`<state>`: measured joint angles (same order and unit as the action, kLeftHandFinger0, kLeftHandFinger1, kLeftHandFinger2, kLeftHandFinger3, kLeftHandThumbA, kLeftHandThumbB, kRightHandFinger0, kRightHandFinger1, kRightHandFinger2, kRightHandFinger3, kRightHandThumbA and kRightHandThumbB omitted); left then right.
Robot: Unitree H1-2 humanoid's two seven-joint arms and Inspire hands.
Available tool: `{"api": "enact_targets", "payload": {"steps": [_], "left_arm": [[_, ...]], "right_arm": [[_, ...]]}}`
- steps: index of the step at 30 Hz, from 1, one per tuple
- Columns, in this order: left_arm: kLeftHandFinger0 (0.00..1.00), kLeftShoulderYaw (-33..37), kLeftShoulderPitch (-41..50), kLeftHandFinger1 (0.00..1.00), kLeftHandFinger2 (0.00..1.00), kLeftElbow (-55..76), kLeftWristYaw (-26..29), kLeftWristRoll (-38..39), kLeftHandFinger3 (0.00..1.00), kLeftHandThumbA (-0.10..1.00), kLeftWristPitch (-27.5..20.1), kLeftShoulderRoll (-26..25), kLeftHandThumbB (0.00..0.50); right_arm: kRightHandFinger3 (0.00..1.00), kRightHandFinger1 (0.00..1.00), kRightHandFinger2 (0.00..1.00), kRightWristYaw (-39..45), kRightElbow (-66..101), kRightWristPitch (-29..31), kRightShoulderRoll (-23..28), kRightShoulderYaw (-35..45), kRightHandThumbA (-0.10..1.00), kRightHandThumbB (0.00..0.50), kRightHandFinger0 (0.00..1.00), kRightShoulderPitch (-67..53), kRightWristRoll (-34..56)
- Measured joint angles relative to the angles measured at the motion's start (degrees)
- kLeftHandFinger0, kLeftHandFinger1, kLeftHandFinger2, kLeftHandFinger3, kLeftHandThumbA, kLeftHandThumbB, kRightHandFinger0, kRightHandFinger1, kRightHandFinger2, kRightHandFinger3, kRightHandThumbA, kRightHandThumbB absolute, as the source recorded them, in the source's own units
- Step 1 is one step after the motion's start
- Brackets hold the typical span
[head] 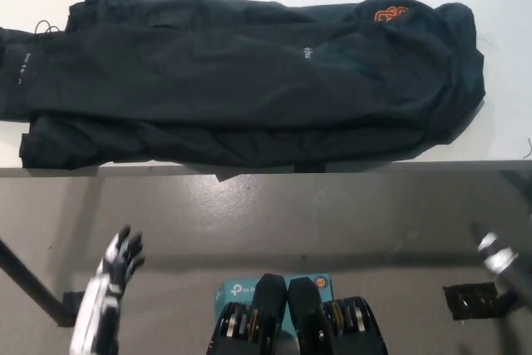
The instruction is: The robot grabs the right edges of the black jacket on the table, and folds it in half
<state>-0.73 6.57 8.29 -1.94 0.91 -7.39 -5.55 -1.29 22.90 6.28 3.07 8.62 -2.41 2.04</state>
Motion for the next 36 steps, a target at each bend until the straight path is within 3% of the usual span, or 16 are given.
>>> {"api": "enact_targets", "payload": {"steps": [4, 6, 8, 12, 15, 17, 19, 23, 24, 27, 30, 32, 36], "left_arm": [[1.0, 1.2, -4.5, 1.0, 1.0, 1.9, -0.5, -0.2, 1.0, 0.97, 1.6, 0.1, 0.239], [1.0, 1.9, -6.2, 1.0, 1.0, 1.9, -0.7, -0.2, 1.0, 0.97, 2.3, 0.2, 0.261], [1.0, 2.5, -7.4, 1.0, 1.0, 1.9, -0.8, -0.2, 1.0, 0.98, 2.7, 0.4, 0.278], [1.0, 3.0, -8.1, 1.0, 1.0, 1.2, -0.8, -0.3, 1.0, 1.0, 3.3, 1.1, 0.305], [1.0, 3.0, -8.2, 1.0, 1.0, 0.3, -0.9, -0.4, 1.0, 1.0, 3.4, 1.0, 0.313], [1.0, 3.0, -8.2, 1.0, 1.0, -0.9, -0.9, -0.5, 1.0, 1.0, 3.5, 1.0, 0.314], [1.0, 3.1, -8.2, 1.0, 1.0, -1.4, -0.9, -0.6, 1.0, 1.0, 3.5, 1.0, 0.316], [1.0, 3.1, -7.9, 1.0, 1.0, -3.1, -0.9, -1.2, 1.0, 1.0, 3.4, 1.0, 0.323], [1.0, 3.1, -7.7, 1.0, 1.0, -3.5, -0.9, -1.5, 1.0, 1.0, 3.4, 1.0, 0.311], [1.0, 3.0, -7.4, 1.0, 1.0, -4.5, -0.9, -1.9, 1.0, 1.0, 3.4, 0.9, 0.307], [1.0, 3.0, -7.2, 1.0, 1.0, -5.2, -0.9, -2.3, 1.0, 1.0, 3.3, 0.9, 0.307], [1.0, 3.0, -7.1, 1.0, 1.0, -5.3, -0.9, -2.6, 1.0, 1.0, 3.3, 0.9, 0.304], [1.0, 3.0, -6.6, 1.0, 1.0, -5.4, -0.9, -2.8, 1.0, 1.0, 3.3, 0.9, 0.308]], "right_arm": [[1.0, 1.0, 1.0, -0.8, 4.3, -2.9, 2.5, 3.8, 0.86, 0.284, 0.97, 6.0, 2.2], [1.0, 1.0, 1.0, -1.3, 4.6, -5.1, 4.5, 5.8, 0.81, 0.252, 1.0, 10.4, 3.2], [1.0, 1.0, 1.0, -1.8, 5.0, -7.3, 6.3, 7.3, 0.72, 0.295, 1.0, 13.8, 4.1], [1.0, 1.0, 1.0, -2.6, 4.3, -12.8, 7.4, 9.9, 0.75, 0.264, 1.0, 18.8, 8.5], [1.0, 1.0, 1.0, -2.8, 2.0, -15.4, 8.2, 11.1, 0.92, 0.207, 1.0, 21.2, 11.4], [1.0, 1.0, 1.0, -3.0, -1.5, -17.4, 9.9, 11.2, 0.92, 0.205, 1.0, 23.5, 14.1], [1.0, 1.0, 1.0, -3.2, -3.8, -18.7, 11.3, 11.2, 0.93, 0.243, 1.0, 24.9, 16.0], [1.0, 1.0, 1.0, -3.1, -14.8, -21.8, 15.4, 10.1, 0.99, 0.225, 1.0, 30.3, 20.3], [1.0, 1.0, 1.0, -3.1, -19.1, -22.9, 16.9, 9.6, 0.98, 0.28, 1.0, 32.5, 21.9], [1.0, 1.0, 1.0, -2.9, -27.8, -24.9, 18.7, 8.4, 1.0, 0.266, 1.0, 36.8, 25.1], [1.0, 1.0, 1.0, -2.7, -35.3, -26.6, 19.2, 7.3, 1.0, 0.264, 1.0, 40.3, 28.3], [1.0, 1.0, 1.0, -2.6, -38.7, -27.6, 19.4, 6.6, 1.0, 0.307, 1.0, 41.6, 30.3], [1.0, 1.0, 1.0, -2.2, -46.3, -29.2, 19.4, 4.9, 1.0, 0.312, 1.0, 43.4, 35.0]]}}
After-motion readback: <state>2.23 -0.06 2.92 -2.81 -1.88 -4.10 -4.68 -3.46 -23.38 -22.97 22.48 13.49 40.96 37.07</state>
